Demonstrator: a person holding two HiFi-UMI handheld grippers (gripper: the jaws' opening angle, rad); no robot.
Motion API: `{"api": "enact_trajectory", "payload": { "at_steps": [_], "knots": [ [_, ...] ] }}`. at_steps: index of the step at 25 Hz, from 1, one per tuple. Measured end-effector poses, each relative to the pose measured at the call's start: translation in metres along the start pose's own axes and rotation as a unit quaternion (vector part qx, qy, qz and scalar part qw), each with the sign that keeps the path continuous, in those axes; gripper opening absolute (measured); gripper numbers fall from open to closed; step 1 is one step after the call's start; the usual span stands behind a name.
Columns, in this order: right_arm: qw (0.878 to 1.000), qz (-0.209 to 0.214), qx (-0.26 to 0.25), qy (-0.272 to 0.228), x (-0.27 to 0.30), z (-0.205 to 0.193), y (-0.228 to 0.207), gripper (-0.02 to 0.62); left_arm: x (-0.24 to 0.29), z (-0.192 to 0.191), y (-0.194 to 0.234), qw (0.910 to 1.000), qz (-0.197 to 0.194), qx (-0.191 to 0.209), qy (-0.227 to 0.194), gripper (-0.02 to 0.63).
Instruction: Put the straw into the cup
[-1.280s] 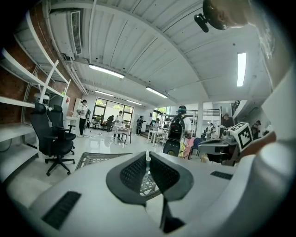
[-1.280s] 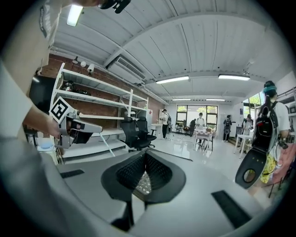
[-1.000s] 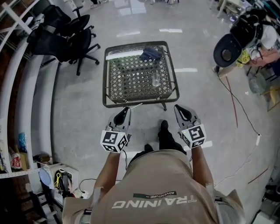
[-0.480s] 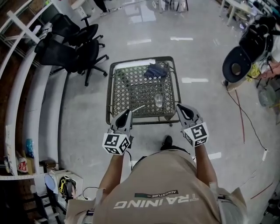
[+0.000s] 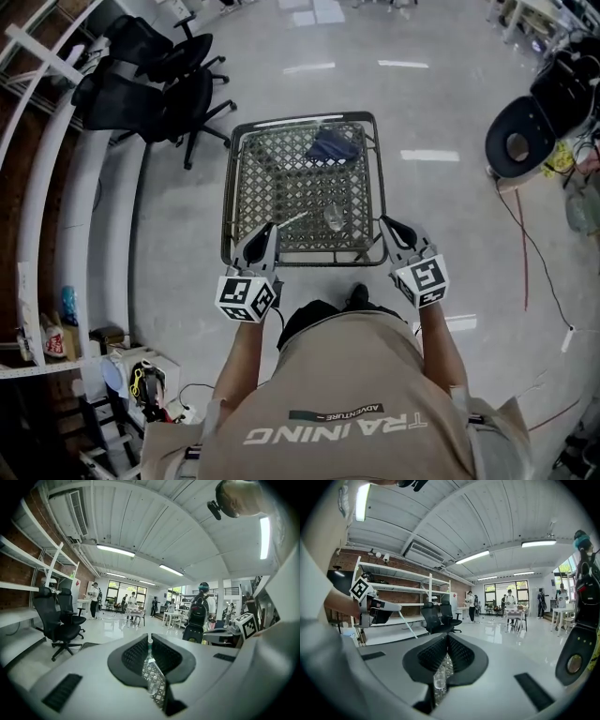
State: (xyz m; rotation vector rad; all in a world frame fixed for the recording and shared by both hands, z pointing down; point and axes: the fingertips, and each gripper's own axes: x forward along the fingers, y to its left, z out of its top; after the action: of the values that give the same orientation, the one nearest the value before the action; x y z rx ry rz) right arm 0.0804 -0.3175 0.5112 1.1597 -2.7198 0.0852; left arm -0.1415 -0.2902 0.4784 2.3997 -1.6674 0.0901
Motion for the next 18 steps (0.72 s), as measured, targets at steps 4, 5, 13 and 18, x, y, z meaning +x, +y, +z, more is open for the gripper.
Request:
{"api": "enact_trajectory", "payload": {
  "at_steps": [4, 5, 13, 18],
  "knots": [
    [1.0, 0.011, 0.005, 0.006, 0.014, -0.009, -0.007, 0.017, 0.018, -0.005, 0.006, 0.9999, 0.004, 0.006, 0.011, 0.035],
    [1.0, 0.012, 0.006, 0.006, 0.017, -0.012, -0.009, 0.017, 0.023, -0.007, 0.008, 0.9999, 0.003, 0.006, 0.012, 0.035],
    [1.0, -0.014, 0.001, 0.011, 0.026, -0.002, -0.005, 0.017, 0.04, -0.011, 0.015, 0.9988, -0.044, 0.002, 0.021, 0.035],
    [1.0, -0.019, -0.004, 0.021, 0.05, 0.009, -0.004, 0.017, 0.066, 0.006, 0.025, 0.9968, -0.078, -0.006, 0.016, 0.035]
  ]
}}
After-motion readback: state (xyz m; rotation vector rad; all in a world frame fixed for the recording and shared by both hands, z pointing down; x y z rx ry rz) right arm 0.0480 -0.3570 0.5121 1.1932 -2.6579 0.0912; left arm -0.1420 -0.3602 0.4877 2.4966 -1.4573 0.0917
